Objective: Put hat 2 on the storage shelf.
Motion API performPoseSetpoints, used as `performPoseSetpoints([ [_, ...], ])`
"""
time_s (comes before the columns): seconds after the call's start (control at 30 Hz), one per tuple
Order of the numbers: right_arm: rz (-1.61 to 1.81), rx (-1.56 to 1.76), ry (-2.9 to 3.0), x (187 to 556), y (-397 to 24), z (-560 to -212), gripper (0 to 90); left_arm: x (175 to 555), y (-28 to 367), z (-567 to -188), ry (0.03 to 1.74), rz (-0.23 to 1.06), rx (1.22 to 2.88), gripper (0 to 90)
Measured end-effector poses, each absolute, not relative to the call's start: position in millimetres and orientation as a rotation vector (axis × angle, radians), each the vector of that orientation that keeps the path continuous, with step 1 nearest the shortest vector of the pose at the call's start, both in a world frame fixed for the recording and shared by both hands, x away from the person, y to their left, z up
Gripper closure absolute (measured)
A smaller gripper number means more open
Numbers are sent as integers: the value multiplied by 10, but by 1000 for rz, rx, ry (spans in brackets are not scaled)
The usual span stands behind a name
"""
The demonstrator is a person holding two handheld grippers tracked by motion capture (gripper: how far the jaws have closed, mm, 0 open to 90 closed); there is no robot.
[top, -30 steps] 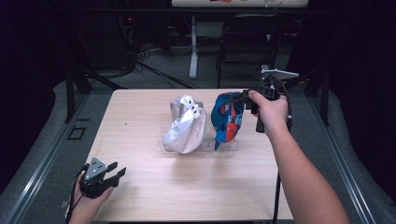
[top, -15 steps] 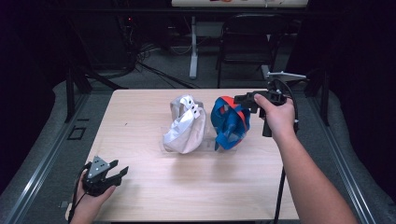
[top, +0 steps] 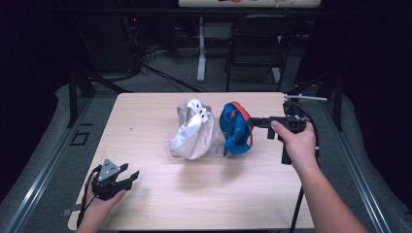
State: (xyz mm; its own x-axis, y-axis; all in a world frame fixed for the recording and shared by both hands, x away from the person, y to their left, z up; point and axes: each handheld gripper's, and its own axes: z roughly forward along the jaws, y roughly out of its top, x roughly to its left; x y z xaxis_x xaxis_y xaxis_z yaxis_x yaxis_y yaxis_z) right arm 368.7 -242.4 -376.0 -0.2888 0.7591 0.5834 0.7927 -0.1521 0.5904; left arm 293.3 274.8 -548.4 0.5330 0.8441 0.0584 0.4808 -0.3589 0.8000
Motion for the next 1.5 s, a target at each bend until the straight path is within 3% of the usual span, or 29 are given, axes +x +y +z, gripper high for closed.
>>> performPoseSetpoints([
  [0.53, -1552, -1787, -2009, 3086, -2567, -4405, 464, 2933, 2716, -5504, 1077, 592, 2028, 472],
  [0.93, -1488, -1799, -2157, 2797, -2356, -5061, 470, 2938, 2665, -5530, 1073, 567, 2032, 473],
  [1.2, -1482, -1796, -2224, 2749, -2334, -5389, 486, 2941, 2642, -5541, 1059, 562, 2045, 474],
  [1.5, -1490, -1883, -2298, 2813, -2431, -5507, 490, 2958, 2597, -5573, 1039, 524, 2064, 477],
])
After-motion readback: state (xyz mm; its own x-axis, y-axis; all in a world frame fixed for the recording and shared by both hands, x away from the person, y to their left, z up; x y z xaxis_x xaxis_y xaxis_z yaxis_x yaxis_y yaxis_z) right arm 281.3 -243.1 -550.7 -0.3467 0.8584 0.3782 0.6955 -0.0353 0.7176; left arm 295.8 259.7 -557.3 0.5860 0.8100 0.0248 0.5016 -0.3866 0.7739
